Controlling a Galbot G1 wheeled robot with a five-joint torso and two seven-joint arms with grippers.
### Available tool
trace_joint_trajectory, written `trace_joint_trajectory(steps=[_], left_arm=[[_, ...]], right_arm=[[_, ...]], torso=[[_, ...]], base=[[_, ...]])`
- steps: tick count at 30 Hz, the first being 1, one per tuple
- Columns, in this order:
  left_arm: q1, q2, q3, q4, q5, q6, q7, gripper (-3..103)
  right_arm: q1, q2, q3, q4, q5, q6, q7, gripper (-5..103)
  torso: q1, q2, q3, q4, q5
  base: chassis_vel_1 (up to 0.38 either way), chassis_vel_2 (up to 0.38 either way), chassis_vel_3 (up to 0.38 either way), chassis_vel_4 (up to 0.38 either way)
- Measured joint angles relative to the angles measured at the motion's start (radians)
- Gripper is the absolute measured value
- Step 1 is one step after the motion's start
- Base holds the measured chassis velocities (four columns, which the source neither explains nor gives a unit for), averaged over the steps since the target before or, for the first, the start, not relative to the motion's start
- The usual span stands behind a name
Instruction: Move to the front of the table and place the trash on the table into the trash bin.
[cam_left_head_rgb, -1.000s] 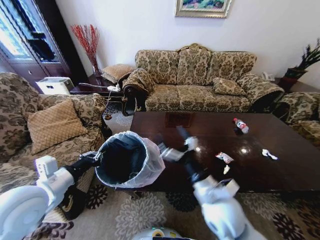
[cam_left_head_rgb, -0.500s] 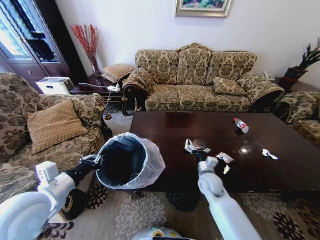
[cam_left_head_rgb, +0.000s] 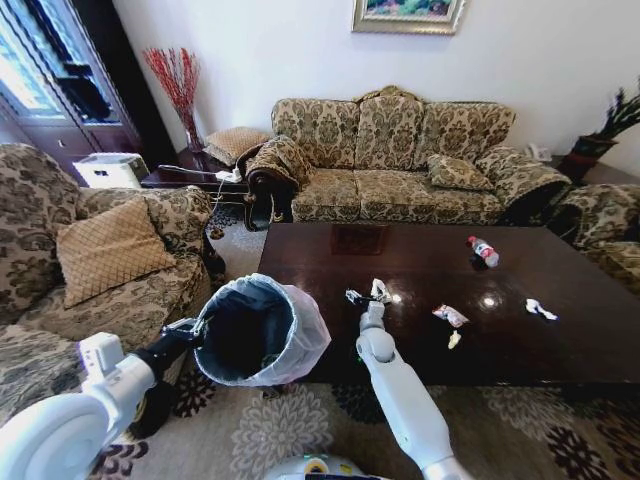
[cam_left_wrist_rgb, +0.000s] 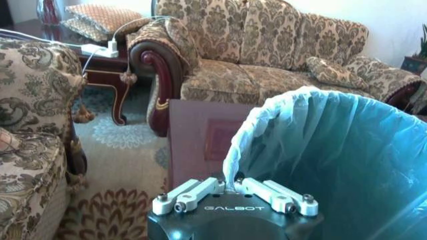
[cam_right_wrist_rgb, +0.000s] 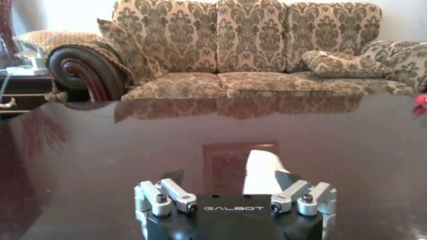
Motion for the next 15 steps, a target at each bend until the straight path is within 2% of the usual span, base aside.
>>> trace_joint_trajectory(steps=[1, 2, 4, 5, 8, 10, 14, 15], left_arm=[[0.000, 0.000, 0.001, 0.000, 0.001, 0.000, 0.000, 0], [0.000, 0.000, 0.001, 0.000, 0.001, 0.000, 0.000, 0], [-0.001, -0.003, 0.009, 0.000, 0.009, -0.010, 0.007, 0], [-0.001, -0.003, 0.009, 0.000, 0.009, -0.010, 0.007, 0], [0.004, -0.007, 0.015, 0.001, 0.029, -0.016, 0.015, 0], [0.005, -0.007, 0.016, 0.001, 0.032, -0.017, 0.015, 0], [0.009, -0.007, 0.013, 0.001, 0.035, -0.019, 0.017, 0], [0.009, -0.007, 0.013, 0.001, 0.035, -0.019, 0.017, 0]], right_arm=[[-0.009, -0.011, 0.009, 0.004, -0.006, 0.001, -0.012, 85], [-0.009, -0.011, 0.009, 0.004, -0.006, 0.001, -0.012, 85], [-0.019, -0.027, 0.020, 0.001, -0.014, 0.003, -0.031, 75], [-0.019, -0.027, 0.020, 0.001, -0.014, 0.003, -0.031, 75], [-0.021, -0.030, 0.028, -0.015, -0.011, 0.012, -0.042, 58], [-0.021, -0.030, 0.028, -0.016, -0.009, 0.013, -0.044, 58], [-0.022, -0.026, 0.028, -0.021, 0.004, 0.011, -0.042, 37], [-0.022, -0.026, 0.028, -0.021, 0.004, 0.011, -0.042, 37]], torso=[[0.000, 0.000, 0.000, 0.0000, -0.0002], [0.000, 0.000, 0.000, 0.0000, -0.0002], [0.000, 0.000, 0.000, -0.0001, -0.0001], [0.000, 0.000, 0.000, -0.0001, -0.0001], [0.000, 0.000, 0.000, 0.0003, 0.0000], [0.000, 0.000, 0.000, 0.0004, 0.0000], [0.000, 0.000, 0.000, 0.0004, -0.0001], [0.000, 0.000, 0.000, 0.0004, -0.0001]], base=[[0.000, 0.000, 0.000, 0.000], [0.000, 0.000, 0.000, 0.000], [0.000, 0.000, 0.000, 0.000], [0.000, 0.000, 0.000, 0.000], [0.000, 0.000, 0.000, 0.000], [0.000, 0.000, 0.000, 0.000], [0.000, 0.000, 0.000, 0.000], [0.000, 0.000, 0.000, 0.000]])
